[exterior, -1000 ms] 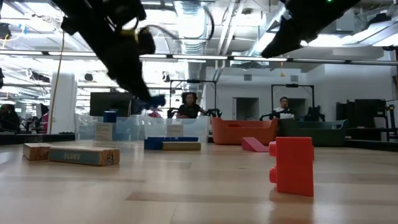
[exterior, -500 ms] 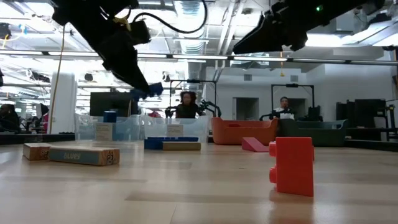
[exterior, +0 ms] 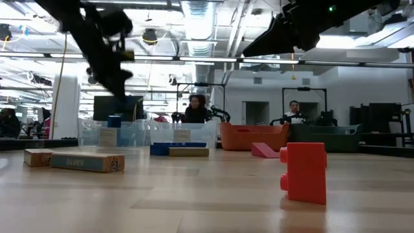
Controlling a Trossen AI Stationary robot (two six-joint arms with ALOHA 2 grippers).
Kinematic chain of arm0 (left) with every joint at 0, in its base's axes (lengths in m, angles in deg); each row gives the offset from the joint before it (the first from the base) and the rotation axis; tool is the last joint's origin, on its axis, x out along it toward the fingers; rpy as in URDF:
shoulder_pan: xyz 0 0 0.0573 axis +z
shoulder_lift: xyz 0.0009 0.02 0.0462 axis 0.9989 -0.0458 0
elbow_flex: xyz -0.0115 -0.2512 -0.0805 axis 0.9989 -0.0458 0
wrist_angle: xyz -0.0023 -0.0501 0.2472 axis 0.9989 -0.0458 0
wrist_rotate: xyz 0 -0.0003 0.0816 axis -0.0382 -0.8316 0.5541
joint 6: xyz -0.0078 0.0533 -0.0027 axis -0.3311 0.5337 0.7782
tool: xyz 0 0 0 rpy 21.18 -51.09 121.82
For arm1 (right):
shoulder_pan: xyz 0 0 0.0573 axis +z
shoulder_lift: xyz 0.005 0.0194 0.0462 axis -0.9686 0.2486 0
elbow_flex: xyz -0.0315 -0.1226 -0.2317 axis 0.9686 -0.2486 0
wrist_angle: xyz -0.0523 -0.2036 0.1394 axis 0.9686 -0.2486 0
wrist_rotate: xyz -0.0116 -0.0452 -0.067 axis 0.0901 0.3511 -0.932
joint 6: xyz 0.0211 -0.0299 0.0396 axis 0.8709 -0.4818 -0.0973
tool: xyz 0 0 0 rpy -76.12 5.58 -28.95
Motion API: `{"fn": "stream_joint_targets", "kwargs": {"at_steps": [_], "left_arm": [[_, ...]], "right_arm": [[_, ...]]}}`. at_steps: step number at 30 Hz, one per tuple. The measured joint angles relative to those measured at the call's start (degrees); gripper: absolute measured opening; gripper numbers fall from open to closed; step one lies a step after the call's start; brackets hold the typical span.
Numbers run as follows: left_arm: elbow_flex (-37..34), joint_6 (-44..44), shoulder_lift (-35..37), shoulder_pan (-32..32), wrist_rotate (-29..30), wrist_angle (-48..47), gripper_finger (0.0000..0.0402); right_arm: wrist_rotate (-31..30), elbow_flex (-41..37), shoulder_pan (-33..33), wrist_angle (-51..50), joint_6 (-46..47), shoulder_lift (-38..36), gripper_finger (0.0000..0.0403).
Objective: Sort blocks
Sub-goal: Put the blue game piece into the left transparent bin, then put the brown block into the right transparent bin
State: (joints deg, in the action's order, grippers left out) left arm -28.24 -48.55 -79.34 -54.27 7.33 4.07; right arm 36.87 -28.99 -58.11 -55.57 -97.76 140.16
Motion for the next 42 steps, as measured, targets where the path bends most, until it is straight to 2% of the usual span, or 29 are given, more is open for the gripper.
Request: {"fn": "stream_joint_targets", "kwargs": {"at_steps": [2,7,14,19,23,28,32,35,37,42], "left_arm": [[-0.06,0.74,-2.87,3.71,-2.71,-0.41,0.0137],[0.10,2.33,-8.40,8.22,-3.35,2.84,0.0150],[-0.01,3.16,-9.82,8.47,-8.51,5.77,0.0204],[-0.03,4.33,-7.19,6.32,-13.41,5.90,0.0208],[-0.03,5.48,-3.57,0.35,-20.28,6.39,0.0206],[-0.03,-0.47,-3.60,-12.16,-20.82,8.29,0.0206],[-0.01,-5.11,-6.95,-21.66,-18.99,11.02,0.0205],[0.01,-7.19,-9.74,-27.19,-18.59,14.99,0.0205],[0.01,-7.96,-12.12,-30.12,-18.44,18.21,0.0205],[0.48,-8.10,-19.36,-34.02,-18.25,28.75,0.0206]], "right_arm": [[0.00,0.00,-0.02,-0.06,0.22,0.00,0.0191],[0.01,0.00,0.17,-0.33,0.88,0.00,0.0191],[0.02,0.00,0.28,-0.53,0.91,0.00,0.0191],[0.02,0.00,0.28,-0.55,1.07,0.00,0.0191],[0.09,0.00,0.26,-0.74,2.00,0.00,0.0191],[0.15,0.00,-0.24,-0.74,2.31,0.00,0.0191],[1.12,0.00,-1.17,-1.07,3.87,0.13,0.0191],[9.04,0.00,-2.17,-1.67,5.41,0.21,0.0191],[12.08,0.00,-2.81,-1.90,6.76,0.22,0.0191],[12.05,0.00,-4.16,-2.30,7.24,0.24,0.0191]]}}
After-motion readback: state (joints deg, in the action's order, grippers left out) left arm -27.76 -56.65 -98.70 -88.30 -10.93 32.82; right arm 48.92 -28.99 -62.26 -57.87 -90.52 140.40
